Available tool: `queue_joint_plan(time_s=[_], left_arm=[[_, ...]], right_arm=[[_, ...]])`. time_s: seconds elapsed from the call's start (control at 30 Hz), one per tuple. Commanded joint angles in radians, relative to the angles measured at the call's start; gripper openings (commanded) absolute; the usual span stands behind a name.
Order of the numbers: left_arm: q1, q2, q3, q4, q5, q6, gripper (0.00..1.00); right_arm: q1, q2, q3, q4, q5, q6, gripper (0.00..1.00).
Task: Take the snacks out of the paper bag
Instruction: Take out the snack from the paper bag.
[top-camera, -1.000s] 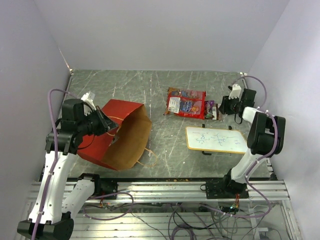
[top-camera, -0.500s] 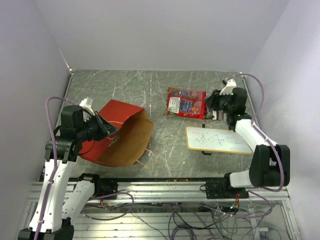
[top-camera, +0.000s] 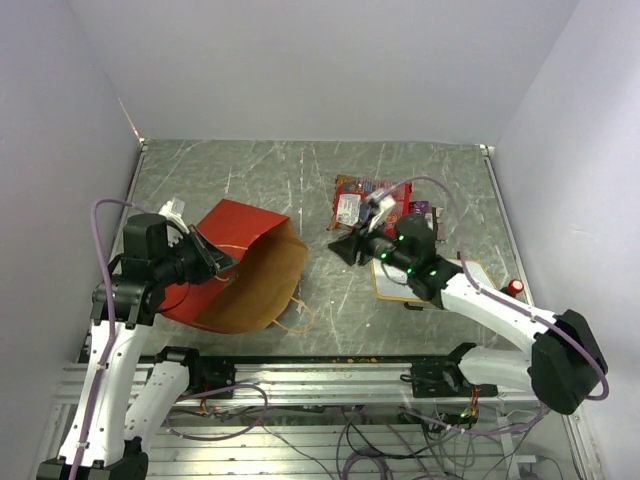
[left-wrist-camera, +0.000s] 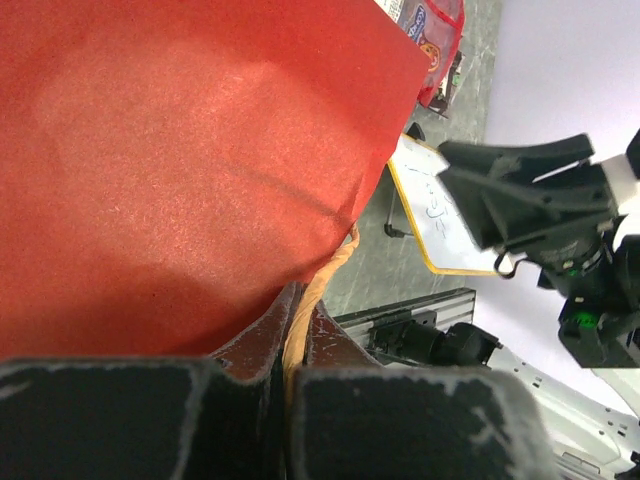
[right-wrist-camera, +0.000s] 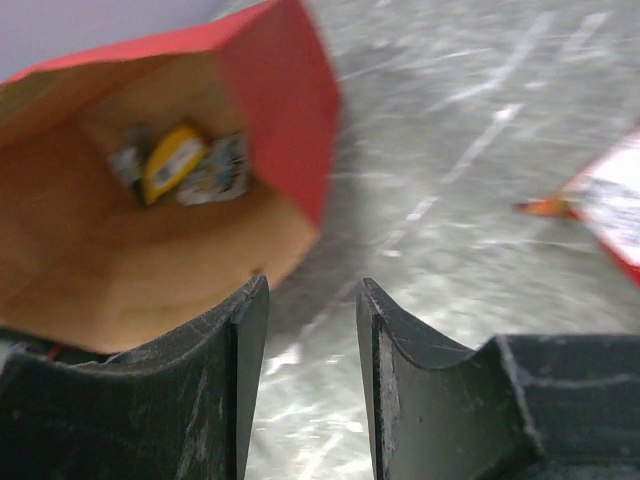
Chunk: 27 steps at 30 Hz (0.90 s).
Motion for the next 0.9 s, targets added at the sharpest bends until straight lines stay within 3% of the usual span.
queue_joint_plan(time_s=[0.0, 0.13, 0.27, 0.33, 0.57, 0.87], left_arm=[[-0.007, -0.015, -0.008, 0.007, 0.002, -0.007, 0.07], [-0.007, -0.021, -0.01, -0.012, -0.001, -0.005, 0.07], [-0.007, -0.033, -0.008, -0.017, -0.005, -0.01, 0.07], [-0.007, -0.032, -0.002, -0.03, -0.011, -0.006, 0.07], [-0.006, -0.028, 0.014, -0.033, -0.018, 0.008, 0.07], [-0.007, -0.039, 0.014, -0.06, -0.033, 0.017, 0.07]], right_arm=[[0.184, 0.033, -0.008, 0.11, 0.073, 0.048, 0.4], [0.375, 0.08, 0.016, 0.157, 0.162, -0.022, 0.41], [0.544, 0.103, 0.1, 0.069, 0.322, -0.311, 0.41], [0.587, 0.1, 0.128, 0.054, 0.319, -0.381, 0.42], [0.652, 0.154, 0.118, 0.14, 0.2, -0.418, 0.43], [0.659, 0.34, 0.097, 0.339, 0.291, -0.489, 0.49]])
